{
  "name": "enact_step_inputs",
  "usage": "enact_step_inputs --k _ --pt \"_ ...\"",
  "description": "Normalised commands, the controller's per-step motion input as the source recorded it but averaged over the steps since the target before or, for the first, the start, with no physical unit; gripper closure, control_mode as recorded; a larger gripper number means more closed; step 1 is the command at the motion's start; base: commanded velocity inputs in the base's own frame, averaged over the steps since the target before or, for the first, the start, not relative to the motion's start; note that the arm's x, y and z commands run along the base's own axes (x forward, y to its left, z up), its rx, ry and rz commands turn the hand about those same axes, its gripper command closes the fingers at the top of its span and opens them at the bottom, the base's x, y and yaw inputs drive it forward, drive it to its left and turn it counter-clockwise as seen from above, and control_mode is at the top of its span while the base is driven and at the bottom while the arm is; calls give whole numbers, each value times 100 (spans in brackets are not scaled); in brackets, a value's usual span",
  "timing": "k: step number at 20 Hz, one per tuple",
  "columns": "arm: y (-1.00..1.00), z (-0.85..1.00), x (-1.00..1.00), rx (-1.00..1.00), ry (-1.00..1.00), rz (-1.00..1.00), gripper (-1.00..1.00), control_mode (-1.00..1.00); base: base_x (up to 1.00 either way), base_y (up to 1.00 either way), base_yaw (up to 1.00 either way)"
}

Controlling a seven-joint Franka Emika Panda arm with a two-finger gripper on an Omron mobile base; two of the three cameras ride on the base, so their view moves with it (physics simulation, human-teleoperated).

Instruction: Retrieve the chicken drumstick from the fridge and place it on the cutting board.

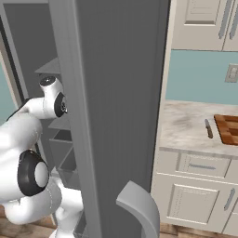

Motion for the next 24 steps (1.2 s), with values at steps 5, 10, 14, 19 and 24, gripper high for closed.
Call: enact_step_inputs --k 5,10,14,19,24 --pt "0 -13 32 0 0 0 -100 -100 0 0 0" --pt "0 -14 40 -3 0 -1 -100 -100 0 0 0" --pt "0 -15 40 -5 0 -1 -100 -100 0 0 0" --pt "0 -15 46 -3 0 -3 -100 -100 0 0 0" --pt "0 -12 48 0 0 -3 -100 -100 0 0 0"
